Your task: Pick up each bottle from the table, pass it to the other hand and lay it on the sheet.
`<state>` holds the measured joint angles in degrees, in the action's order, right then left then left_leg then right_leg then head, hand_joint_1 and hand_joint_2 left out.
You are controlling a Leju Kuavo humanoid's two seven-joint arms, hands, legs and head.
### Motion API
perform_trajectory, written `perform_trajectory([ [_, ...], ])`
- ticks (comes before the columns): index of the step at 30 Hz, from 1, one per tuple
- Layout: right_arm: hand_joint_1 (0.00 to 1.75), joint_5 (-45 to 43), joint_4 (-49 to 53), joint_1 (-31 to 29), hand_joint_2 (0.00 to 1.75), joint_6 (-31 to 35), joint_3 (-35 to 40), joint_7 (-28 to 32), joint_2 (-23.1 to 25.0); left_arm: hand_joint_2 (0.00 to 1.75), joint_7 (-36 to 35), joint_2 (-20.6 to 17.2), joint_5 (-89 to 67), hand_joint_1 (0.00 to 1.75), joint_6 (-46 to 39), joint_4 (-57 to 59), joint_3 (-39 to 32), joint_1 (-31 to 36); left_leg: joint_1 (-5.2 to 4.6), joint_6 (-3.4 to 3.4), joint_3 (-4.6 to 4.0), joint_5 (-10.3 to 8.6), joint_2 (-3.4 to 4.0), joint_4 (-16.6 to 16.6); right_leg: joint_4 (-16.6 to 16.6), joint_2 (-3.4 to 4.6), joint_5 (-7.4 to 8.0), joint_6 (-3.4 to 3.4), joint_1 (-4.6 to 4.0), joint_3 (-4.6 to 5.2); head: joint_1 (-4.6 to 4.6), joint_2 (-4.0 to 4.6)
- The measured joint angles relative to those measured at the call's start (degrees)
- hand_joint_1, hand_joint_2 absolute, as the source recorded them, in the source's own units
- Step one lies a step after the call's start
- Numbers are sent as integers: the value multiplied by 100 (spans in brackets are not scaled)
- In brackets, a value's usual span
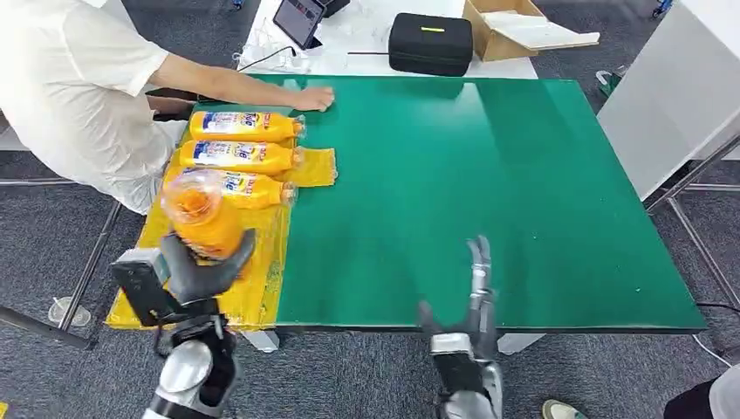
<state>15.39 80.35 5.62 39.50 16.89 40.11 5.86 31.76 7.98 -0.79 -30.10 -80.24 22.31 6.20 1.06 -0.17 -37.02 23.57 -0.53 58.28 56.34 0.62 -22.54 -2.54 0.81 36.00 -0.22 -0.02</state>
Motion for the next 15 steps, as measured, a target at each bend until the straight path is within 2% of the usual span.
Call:
perform_trajectory([
  [8,0,31,546,291,0,17,-430,0,-79,175,-72,-199,-307,175,-217,-57,-175,-101,-1,-1,2,-2,2,0,0,1,3,0,1,-1,-2,2],
  [10,0,-11,789,337,0,35,-636,0,-24,175,-342,-273,-1387,175,-683,-55,-172,-118,-1,-1,2,-3,2,0,0,2,4,0,1,-2,0,2],
  [11,0,-154,977,340,0,39,-807,2,7,175,-480,-347,-2425,175,-824,-39,-192,-123,-1,-1,2,-3,2,0,0,2,4,0,1,0,-2,2],
  [15,0,-762,1632,288,0,27,-1374,2,5,175,-991,-692,-4433,175,-477,399,-349,129,0,0,5,-4,2,0,1,1,2,2,0,-3,0,2],
])
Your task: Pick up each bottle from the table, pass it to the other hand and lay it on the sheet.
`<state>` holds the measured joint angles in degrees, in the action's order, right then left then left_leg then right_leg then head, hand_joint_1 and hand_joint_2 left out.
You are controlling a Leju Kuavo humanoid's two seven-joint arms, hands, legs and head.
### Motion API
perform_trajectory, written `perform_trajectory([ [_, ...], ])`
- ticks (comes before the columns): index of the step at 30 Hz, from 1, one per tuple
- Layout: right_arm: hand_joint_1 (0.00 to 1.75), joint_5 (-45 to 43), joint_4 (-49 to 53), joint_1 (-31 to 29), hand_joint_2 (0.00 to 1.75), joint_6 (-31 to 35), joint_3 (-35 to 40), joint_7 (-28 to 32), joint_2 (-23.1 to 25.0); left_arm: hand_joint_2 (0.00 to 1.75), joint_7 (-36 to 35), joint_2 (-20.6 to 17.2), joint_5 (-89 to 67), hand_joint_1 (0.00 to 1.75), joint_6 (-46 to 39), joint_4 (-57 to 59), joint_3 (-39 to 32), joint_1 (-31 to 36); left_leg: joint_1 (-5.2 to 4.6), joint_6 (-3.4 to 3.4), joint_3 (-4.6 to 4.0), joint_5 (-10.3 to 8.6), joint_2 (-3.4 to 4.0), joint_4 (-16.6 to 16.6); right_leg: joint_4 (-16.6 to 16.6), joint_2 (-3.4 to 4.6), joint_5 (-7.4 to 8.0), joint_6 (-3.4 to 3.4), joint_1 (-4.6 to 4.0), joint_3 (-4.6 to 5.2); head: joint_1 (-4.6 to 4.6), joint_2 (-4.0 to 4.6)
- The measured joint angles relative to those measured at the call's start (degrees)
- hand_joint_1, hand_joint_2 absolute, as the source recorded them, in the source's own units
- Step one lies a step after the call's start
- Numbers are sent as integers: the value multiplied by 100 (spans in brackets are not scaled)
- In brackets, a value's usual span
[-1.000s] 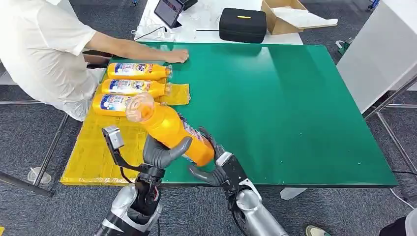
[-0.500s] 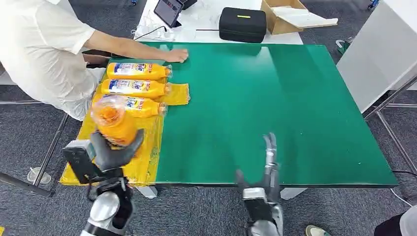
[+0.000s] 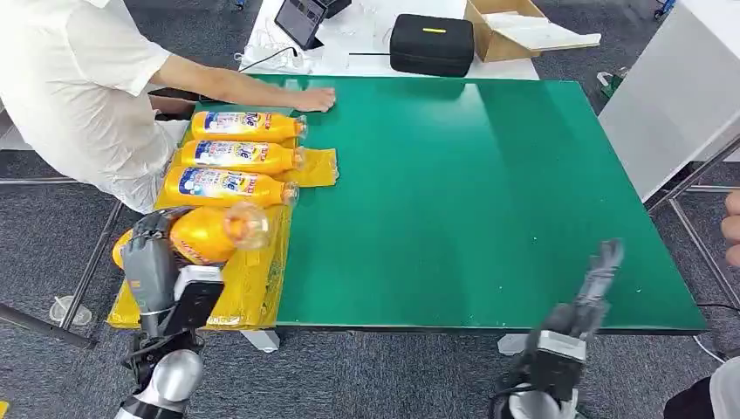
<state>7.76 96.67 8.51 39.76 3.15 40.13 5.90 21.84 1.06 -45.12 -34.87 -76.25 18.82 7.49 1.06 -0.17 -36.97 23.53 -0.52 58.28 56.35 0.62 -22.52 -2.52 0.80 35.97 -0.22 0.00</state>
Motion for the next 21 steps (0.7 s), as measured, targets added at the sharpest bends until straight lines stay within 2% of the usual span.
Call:
perform_trajectory([
  [4,0,-73,176,-77,0,-213,-73,0,7,175,-88,-148,-273,175,492,963,-151,452,0,3,6,-4,6,0,1,1,6,3,-1,0,-2,0],
  [10,0,-226,132,-200,0,-405,-14,0,31,175,-84,-257,-1506,175,355,2505,-2,968,0,3,5,-8,5,0,2,1,6,2,0,-4,-2,-2],
  [19,0,-298,53,-287,0,-654,10,-2,79,175,165,-250,-1453,171,1044,3982,249,1462,0,3,5,-7,-6,-1,2,-7,1,2,0,-9,-2,0],
  [20,0,-298,36,-302,0,-665,13,0,85,175,167,-250,-1448,164,1085,4058,271,1518,0,3,9,-7,-7,-1,2,-8,1,2,0,-13,-2,0],
  [21,0,-298,29,-306,0,-672,12,0,90,175,170,-250,-1446,73,1091,4096,284,1552,0,3,13,-7,-7,-1,2,-8,1,3,0,-16,0,-2],
])
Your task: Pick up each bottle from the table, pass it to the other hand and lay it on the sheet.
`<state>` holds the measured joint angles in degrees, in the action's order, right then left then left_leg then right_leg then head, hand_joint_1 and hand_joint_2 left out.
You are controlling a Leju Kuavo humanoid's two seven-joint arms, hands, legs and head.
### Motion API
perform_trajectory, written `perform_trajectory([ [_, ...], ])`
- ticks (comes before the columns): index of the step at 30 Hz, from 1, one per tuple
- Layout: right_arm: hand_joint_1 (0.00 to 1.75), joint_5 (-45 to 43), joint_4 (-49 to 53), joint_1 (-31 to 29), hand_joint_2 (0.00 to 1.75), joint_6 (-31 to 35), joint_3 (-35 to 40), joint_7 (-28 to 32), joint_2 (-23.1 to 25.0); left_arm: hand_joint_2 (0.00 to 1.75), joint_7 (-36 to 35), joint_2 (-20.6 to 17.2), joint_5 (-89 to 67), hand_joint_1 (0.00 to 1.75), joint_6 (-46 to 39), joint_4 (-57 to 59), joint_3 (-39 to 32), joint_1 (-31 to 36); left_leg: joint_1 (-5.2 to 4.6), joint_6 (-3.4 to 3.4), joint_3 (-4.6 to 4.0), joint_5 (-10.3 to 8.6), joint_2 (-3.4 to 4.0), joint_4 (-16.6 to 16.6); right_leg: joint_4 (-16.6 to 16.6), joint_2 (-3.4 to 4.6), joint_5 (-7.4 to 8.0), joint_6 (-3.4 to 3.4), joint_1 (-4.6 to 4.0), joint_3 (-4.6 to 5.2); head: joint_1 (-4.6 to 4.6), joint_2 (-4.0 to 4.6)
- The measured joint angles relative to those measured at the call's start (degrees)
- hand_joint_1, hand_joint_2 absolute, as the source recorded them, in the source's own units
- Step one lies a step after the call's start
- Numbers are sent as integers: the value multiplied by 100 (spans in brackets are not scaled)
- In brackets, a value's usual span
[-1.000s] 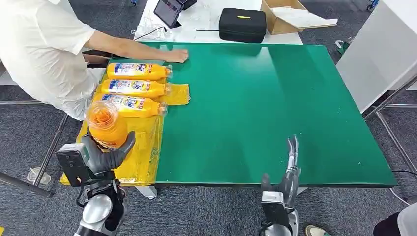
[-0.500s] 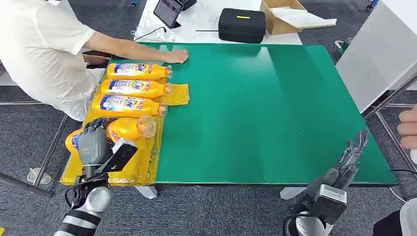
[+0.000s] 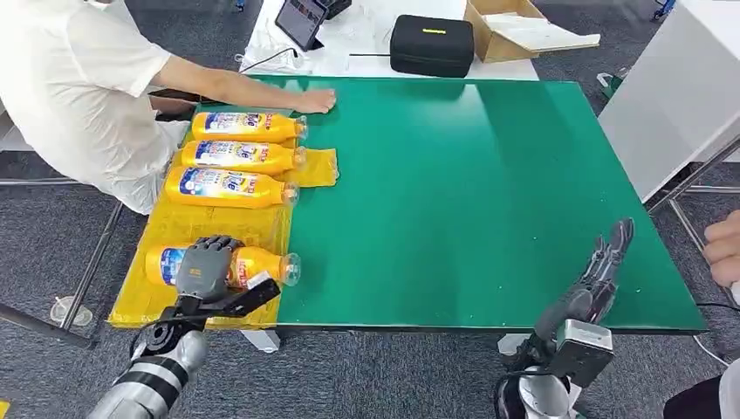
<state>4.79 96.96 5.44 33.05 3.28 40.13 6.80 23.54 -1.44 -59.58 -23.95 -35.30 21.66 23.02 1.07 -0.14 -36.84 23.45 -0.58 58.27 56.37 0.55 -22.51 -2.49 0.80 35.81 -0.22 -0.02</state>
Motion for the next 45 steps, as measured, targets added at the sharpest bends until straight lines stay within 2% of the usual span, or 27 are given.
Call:
perform_trajectory([
  [1,0,0,-17,-3,0,-4,0,0,4,175,7,2,11,30,4,59,9,21,0,0,4,-1,0,0,0,0,0,0,0,-4,0,2],
  [2,0,0,-33,-11,0,-7,0,-2,4,175,13,4,15,10,13,117,24,52,0,0,8,-1,0,-1,0,0,0,0,0,-7,-2,2],
  [3,0,0,-48,-23,0,-20,0,-2,4,175,22,4,24,2,61,171,42,97,0,0,9,-4,-1,-1,0,-2,1,1,0,-11,0,2],
  [4,0,0,-63,-32,0,-28,0,0,7,175,33,4,33,0,175,231,59,149,0,-2,14,-6,-5,-1,0,-8,1,1,0,-18,-2,2],
  [11,0,4,-269,-118,0,-105,2,-2,9,175,149,-55,153,0,1111,472,98,436,0,-4,63,-7,-34,-4,-1,-33,-3,1,0,-77,0,2],
  [16,0,4,-420,-163,0,-138,0,-2,9,175,295,-142,385,0,1933,566,96,571,-1,-2,73,-9,-33,-4,0,-32,-1,1,0,-87,-2,0],
  [21,0,4,-588,-233,0,-144,-2,-2,9,175,326,-243,461,0,2378,596,120,696,-1,-1,75,-9,-33,-4,1,-33,-2,0,0,-90,-2,0],
  [30,0,7,-831,-326,0,-142,-2,-2,9,175,280,-326,597,0,2758,610,199,803,-1,2,77,-4,-33,-4,1,-33,-5,0,0,-90,0,2],
  [45,0,52,-1014,-383,0,-92,9,-2,0,175,337,-380,793,0,2559,603,341,755,-1,3,87,-5,-34,-4,1,-32,-4,1,0,-98,-2,2],
])
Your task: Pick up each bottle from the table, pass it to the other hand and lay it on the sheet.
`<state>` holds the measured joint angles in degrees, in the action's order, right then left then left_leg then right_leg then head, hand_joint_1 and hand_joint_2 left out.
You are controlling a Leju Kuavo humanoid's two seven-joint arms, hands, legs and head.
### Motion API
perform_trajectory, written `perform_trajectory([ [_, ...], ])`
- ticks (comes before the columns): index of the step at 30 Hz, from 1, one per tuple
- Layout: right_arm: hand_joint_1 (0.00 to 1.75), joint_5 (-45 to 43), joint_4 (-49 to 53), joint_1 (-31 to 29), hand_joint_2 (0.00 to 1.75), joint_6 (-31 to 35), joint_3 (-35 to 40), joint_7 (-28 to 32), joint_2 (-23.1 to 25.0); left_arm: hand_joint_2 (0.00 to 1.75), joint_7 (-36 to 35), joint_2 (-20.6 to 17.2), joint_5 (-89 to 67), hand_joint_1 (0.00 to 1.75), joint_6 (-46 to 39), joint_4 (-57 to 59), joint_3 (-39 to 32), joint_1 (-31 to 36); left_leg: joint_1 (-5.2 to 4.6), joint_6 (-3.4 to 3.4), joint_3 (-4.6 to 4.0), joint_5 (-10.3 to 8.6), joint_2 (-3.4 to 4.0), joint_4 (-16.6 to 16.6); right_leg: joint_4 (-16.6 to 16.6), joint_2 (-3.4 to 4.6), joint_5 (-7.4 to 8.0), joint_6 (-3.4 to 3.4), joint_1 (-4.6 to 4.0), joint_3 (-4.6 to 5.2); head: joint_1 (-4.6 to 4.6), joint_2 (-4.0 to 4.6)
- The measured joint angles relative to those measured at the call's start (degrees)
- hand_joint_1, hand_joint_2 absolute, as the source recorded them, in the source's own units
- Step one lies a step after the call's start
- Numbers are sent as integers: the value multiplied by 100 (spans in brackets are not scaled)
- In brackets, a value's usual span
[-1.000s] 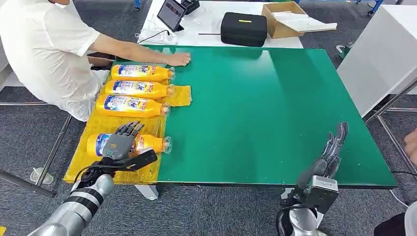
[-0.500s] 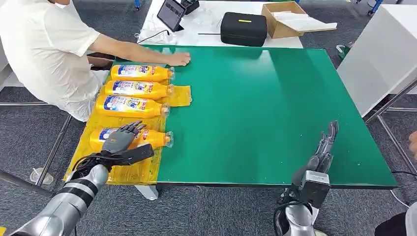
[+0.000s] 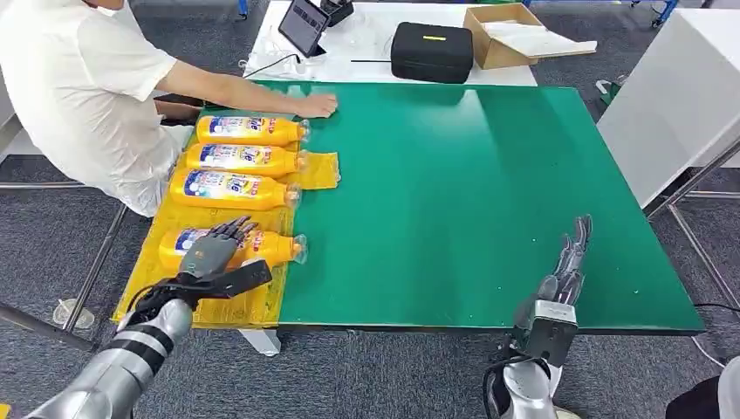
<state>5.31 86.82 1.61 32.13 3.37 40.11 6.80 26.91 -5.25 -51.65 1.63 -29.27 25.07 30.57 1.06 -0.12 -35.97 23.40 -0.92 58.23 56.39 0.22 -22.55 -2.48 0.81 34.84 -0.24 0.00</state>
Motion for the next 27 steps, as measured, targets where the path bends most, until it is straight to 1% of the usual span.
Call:
perform_trajectory([
  [1,0,4,-4,4,0,22,0,0,0,175,17,-4,15,0,-142,-22,0,-15,0,0,0,0,0,0,0,0,0,0,0,0,0,0],
  [2,0,22,-4,37,0,159,9,2,-4,175,118,0,281,0,-822,-281,-9,-275,0,1,0,1,5,0,-1,2,0,0,0,7,0,0],
  [3,0,4,11,143,0,219,2,0,-18,175,183,55,598,0,-1376,-733,-37,-693,-1,1,-12,2,7,1,-1,7,0,0,0,22,2,0],
  [4,0,7,35,195,0,234,0,0,-20,175,253,94,840,0,-1490,-1004,-79,-908,-2,0,-16,3,7,2,-1,7,0,-1,2,25,0,-2],
  [7,0,33,126,341,0,312,-17,0,-22,175,468,319,1597,0,-1534,-1917,-184,-1590,-3,-1,-43,5,7,4,-2,7,-1,-1,3,50,2,0],
  [11,0,72,254,460,0,339,-31,0,-24,175,476,529,1869,0,-1433,-2905,-164,-2194,-4,-6,-74,10,8,4,-4,9,-1,-2,4,81,2,-2],
  [14,0,96,300,479,0,365,-33,0,-26,175,472,575,1934,0,-1390,-3337,-149,-2376,-2,-4,-76,12,9,4,-4,9,0,-1,1,87,0,0],
  [20,0,103,319,478,0,368,-24,2,-33,175,479,581,2070,0,-1354,-3731,-140,-2468,8,-1,-76,10,9,4,-1,9,0,0,-6,87,2,0],
  [22,0,-50,356,490,0,63,-24,0,-31,175,468,606,2242,0,-1357,-3822,-140,-2499,8,-1,-77,10,9,4,-1,9,0,0,-5,87,0,0],
  [25,0,-256,527,540,0,-865,-44,2,33,175,454,678,2555,0,-1357,-3996,-146,-2602,7,-1,-78,10,9,4,-2,10,0,0,-4,88,0,0],
  [27,0,-350,654,569,0,-1347,-55,2,136,175,444,754,2660,0,-1482,-4103,-160,-2667,6,-1,-81,10,9,4,-2,10,-1,0,-4,90,0,0],
])
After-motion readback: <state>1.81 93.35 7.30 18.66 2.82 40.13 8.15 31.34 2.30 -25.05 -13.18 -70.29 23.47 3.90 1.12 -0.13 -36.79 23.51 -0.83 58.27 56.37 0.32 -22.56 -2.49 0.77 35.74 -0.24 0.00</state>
